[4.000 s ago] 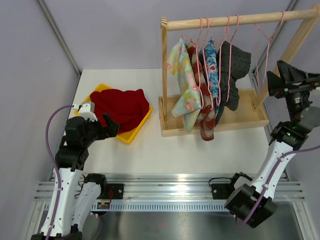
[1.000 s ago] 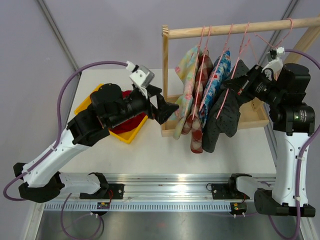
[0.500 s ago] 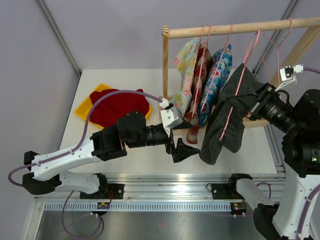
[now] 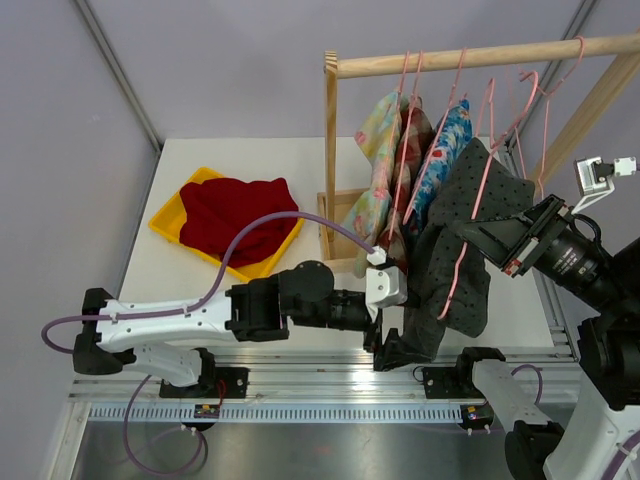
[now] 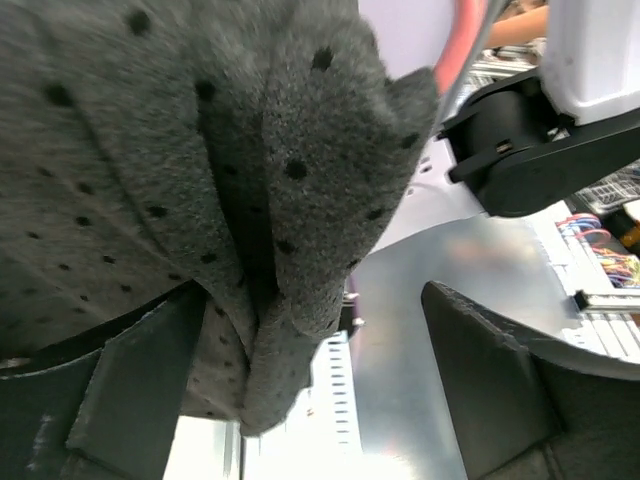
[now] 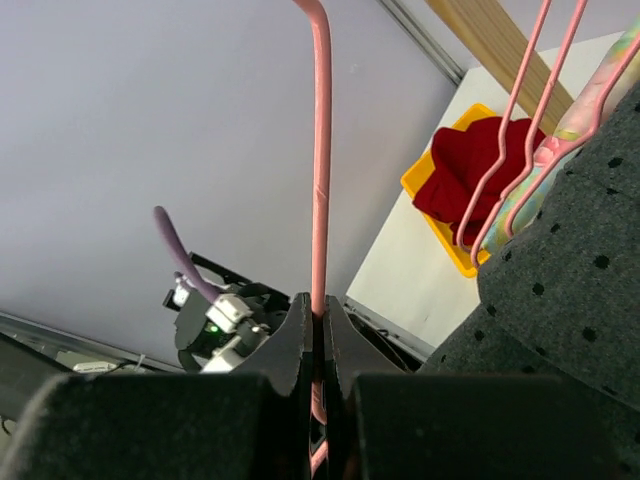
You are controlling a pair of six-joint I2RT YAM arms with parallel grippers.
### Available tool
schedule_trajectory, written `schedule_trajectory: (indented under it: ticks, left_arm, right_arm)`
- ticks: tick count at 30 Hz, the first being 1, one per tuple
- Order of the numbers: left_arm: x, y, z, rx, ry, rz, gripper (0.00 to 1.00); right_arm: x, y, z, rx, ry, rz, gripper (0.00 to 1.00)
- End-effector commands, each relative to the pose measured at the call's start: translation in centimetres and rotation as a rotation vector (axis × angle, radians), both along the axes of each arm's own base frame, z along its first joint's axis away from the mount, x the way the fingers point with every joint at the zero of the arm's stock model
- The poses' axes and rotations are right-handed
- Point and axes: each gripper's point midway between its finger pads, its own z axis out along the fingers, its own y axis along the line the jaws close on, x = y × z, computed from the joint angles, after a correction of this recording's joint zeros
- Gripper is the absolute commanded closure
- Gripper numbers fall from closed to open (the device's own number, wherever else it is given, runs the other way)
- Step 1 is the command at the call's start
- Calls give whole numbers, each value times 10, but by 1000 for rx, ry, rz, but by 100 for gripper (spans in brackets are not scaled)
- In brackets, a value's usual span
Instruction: Remove the skirt from the hanger
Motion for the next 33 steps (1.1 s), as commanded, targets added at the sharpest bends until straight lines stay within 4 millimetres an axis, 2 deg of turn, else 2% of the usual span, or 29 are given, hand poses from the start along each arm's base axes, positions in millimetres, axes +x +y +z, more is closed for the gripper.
schedule_trajectory:
  ticks: [1, 2, 4, 5, 6, 7, 9, 10, 12, 13, 16, 18, 19, 21, 23, 24, 26, 27, 30, 32, 33]
  left_arm:
    - [-15, -9, 33, -115, -7, -47, 18]
    - [-16, -14, 27, -97, -6, -40, 41]
    - [-14, -16, 25, -79, -8, -21, 66]
    - [-16, -16, 23, -76, -6, -21, 87]
    - [-15, -14, 24, -78, 0, -9, 95]
    - [-14, -12, 17, -67, 5, 3, 100]
    - [-14, -4, 19, -90, 15, 22, 100]
    - [-13, -1, 8, -75, 19, 34, 100]
    - [-11, 5, 6, -95, 28, 55, 100]
    - [-12, 13, -4, -90, 33, 63, 100]
    - [-21, 29, -13, -79, 61, 58, 100]
    - [-41, 39, -56, 21, 75, 31, 100]
    - [-50, 45, -68, 53, 78, 16, 100]
    - [-72, 62, -111, 175, 79, 32, 100]
    - [-87, 76, -140, 277, 71, 62, 100]
    - [-90, 88, -163, 370, 88, 85, 100]
    - [-96, 101, -185, 451, 83, 121, 100]
    - [-95, 110, -201, 516, 97, 151, 100]
    - [-86, 127, -215, 572, 108, 229, 100]
    - [-74, 139, -211, 587, 93, 297, 100]
    - [-69, 144, -198, 561, 96, 317, 100]
  right_arm:
    - [-26, 8, 35, 31, -150, 69, 100]
    - [-28, 8, 38, 40, -154, 73, 100]
    - [-31, 9, 40, 43, -159, 84, 100]
    - [-32, 9, 42, 44, -162, 82, 100]
    - [-32, 9, 42, 45, -156, 82, 100]
    - [-31, 9, 42, 44, -154, 82, 100]
    - [-33, 10, 44, 44, -159, 92, 100]
    - [-33, 10, 45, 48, -157, 94, 100]
    - [-33, 10, 47, 51, -167, 92, 100]
    - [-33, 10, 47, 52, -170, 87, 100]
    - [-28, 8, 53, 47, -185, 65, 100]
    - [-21, 7, 58, 44, -183, 58, 100]
    - [-26, 6, 67, 31, -222, 49, 100]
    - [-16, 4, 70, 24, -213, 29, 100]
    - [-16, 2, 79, 18, -247, 18, 100]
    - [-8, 2, 82, 19, -244, 13, 100]
    - [-6, 1, 89, 18, -264, 2, 100]
    - [2, -1, 90, 18, -258, -10, 100]
    - [7, -3, 89, 15, -244, -30, 100]
    - [8, -5, 77, 6, -203, -52, 100]
    - [9, -7, 71, -9, -194, -61, 100]
